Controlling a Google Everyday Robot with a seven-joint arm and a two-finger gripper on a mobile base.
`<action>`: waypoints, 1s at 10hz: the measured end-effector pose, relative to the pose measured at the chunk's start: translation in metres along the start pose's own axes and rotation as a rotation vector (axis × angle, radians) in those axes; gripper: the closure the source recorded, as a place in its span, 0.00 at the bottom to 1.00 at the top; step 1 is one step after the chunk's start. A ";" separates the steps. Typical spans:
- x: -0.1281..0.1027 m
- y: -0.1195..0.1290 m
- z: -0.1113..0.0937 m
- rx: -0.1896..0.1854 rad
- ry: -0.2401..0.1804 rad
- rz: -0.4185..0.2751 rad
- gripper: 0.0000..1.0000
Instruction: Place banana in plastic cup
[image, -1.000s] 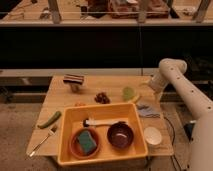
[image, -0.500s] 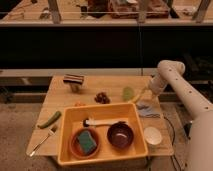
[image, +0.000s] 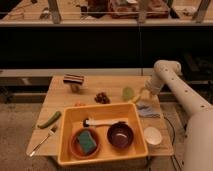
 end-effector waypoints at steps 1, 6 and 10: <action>0.000 -0.002 0.000 0.004 0.000 -0.001 0.46; -0.002 -0.012 0.002 0.013 -0.003 -0.015 0.46; -0.003 -0.020 0.007 0.009 -0.021 -0.004 0.46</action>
